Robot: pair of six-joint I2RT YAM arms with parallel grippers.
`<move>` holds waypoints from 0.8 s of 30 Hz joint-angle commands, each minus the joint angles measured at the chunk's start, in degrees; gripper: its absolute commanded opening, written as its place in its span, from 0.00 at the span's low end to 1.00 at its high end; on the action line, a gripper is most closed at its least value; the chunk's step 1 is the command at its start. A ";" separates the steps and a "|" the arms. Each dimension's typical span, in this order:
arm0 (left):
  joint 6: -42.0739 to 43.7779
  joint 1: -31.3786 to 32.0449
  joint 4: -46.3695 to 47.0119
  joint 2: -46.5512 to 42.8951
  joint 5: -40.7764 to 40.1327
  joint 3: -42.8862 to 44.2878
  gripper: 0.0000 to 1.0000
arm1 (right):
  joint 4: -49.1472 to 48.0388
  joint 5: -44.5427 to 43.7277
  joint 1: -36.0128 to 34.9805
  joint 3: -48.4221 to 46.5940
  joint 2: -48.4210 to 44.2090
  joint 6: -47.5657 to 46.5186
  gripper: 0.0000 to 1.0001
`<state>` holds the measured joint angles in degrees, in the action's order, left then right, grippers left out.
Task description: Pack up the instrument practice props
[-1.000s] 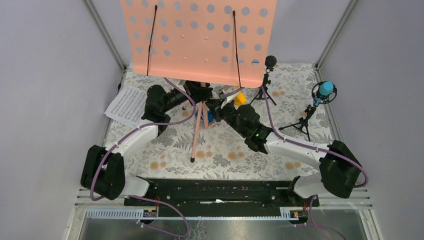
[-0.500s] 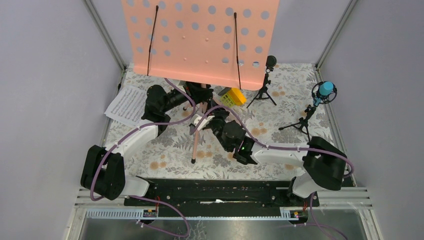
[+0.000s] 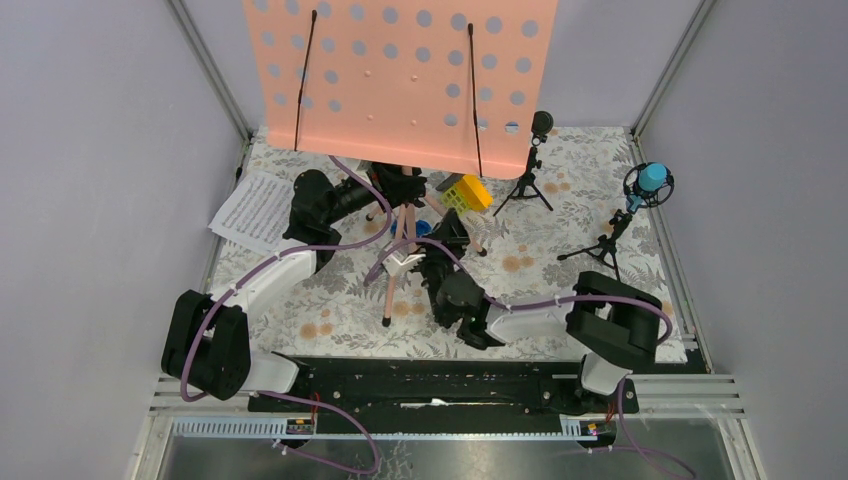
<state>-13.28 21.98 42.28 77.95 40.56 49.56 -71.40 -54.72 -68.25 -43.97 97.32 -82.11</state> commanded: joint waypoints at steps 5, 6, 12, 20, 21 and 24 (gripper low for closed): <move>-4.21 -0.89 -8.84 1.14 -2.47 0.01 0.00 | 6.35 -9.16 -3.45 6.81 -12.05 28.08 0.67; -4.17 -0.93 -8.92 1.22 -2.49 0.01 0.00 | 13.72 -8.68 -3.45 7.76 -15.02 35.25 0.67; -3.80 -0.98 -9.75 1.39 -3.03 0.30 0.00 | 39.51 10.76 -2.31 10.62 -25.37 74.68 0.72; -2.75 -1.15 -10.63 1.11 -3.54 0.45 0.00 | 64.16 33.24 9.04 3.38 -22.49 107.79 0.76; -2.73 -1.15 -10.77 1.14 -3.63 0.45 0.00 | 64.19 37.00 10.13 3.73 -22.39 108.75 0.77; -2.55 -1.15 -10.99 1.08 -3.70 0.53 0.00 | 64.72 41.95 10.86 3.76 -21.94 110.00 0.81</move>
<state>-13.02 21.98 41.47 77.95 40.29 49.91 -12.43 -25.61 -58.43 -38.20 74.94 16.88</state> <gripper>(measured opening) 0.282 0.785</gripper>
